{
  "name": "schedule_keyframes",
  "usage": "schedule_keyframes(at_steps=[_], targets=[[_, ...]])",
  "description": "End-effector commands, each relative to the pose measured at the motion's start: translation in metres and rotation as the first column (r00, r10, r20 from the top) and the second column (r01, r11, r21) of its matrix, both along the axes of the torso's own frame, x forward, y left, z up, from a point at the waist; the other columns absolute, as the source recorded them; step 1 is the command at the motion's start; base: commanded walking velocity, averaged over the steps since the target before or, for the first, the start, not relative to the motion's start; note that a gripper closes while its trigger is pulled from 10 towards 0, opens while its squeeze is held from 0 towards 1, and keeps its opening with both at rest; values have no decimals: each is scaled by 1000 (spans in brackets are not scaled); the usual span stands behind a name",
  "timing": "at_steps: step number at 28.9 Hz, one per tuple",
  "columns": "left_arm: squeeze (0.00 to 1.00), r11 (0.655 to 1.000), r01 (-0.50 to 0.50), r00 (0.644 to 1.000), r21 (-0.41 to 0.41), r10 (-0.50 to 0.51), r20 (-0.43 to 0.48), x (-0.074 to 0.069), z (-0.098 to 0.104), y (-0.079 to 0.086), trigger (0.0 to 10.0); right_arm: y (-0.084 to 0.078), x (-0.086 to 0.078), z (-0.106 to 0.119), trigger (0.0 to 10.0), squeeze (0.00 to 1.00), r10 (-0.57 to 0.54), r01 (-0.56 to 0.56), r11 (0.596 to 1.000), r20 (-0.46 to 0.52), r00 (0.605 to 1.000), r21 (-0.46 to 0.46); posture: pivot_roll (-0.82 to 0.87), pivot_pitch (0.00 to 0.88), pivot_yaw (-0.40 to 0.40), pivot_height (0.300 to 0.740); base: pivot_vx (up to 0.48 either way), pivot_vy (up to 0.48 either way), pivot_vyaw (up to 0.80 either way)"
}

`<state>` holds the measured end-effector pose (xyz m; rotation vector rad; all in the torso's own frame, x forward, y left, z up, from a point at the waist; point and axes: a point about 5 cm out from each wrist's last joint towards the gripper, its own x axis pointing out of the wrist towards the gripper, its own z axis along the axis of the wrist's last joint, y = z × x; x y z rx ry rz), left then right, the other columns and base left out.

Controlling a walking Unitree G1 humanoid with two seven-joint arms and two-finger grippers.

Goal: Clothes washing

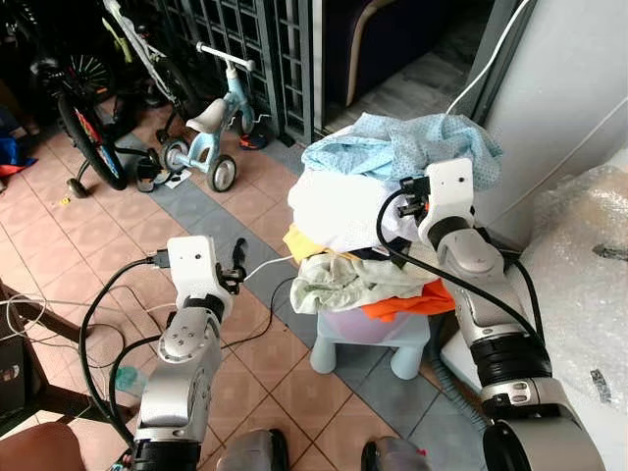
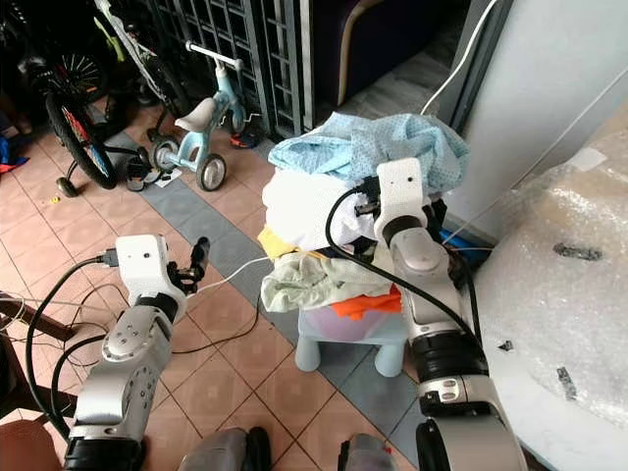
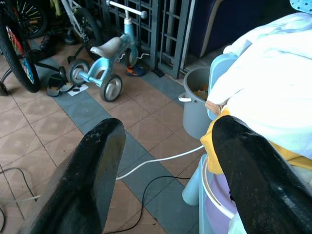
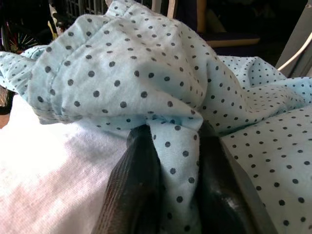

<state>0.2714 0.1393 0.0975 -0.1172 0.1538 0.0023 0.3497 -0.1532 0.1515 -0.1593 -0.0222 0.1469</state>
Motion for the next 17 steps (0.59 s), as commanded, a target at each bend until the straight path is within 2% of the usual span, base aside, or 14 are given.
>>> schedule_keyframes(at_steps=[1,3,5,7,13,14,15,16,17], targets=[[0,1000,-12,1000,12,12,-11,1,-1,2,10000,2,-1,9,0,0,9,-11,999,54,998,45,-25,95,55,740,0,0,0],[0,1000,-12,1000,13,13,-11,1,-1,2,10000,3,-1,13,0,0,12,-17,998,78,997,67,-25,95,55,740,0,0,0],[0,1000,-13,1000,15,13,-10,1,-1,3,10000,4,-2,37,0,0,4,-39,985,205,979,167,-24,94,54,740,0,0,0],[0,1000,-13,1000,16,14,-10,1,-1,3,10000,5,-3,52,0,0,12,-67,978,268,963,200,-26,93,54,740,0,0,0],[0,1000,-12,1000,14,12,-7,2,-1,3,10000,11,-4,69,0,0,52,-132,964,321,946,232,-29,90,53,740,0,0,0],[0,1000,-12,1000,14,12,-7,2,-1,2,10000,14,-5,69,0,0,80,-160,960,323,943,230,-29,90,53,740,0,0,0],[0,1000,-11,1000,14,11,-7,2,-1,2,10000,23,-9,67,0,0,163,-234,951,318,934,200,-28,89,53,740,0,0,0],[0,1000,-11,1000,14,11,-7,2,-1,2,10000,23,-9,67,0,0,163,-234,951,318,934,200,-28,89,53,740,0,0,0],[0,1000,-10,1000,13,10,-8,2,-1,2,10000,28,-12,60,0,0,220,-279,944,294,930,176,-28,90,53,740,0,0,0]])
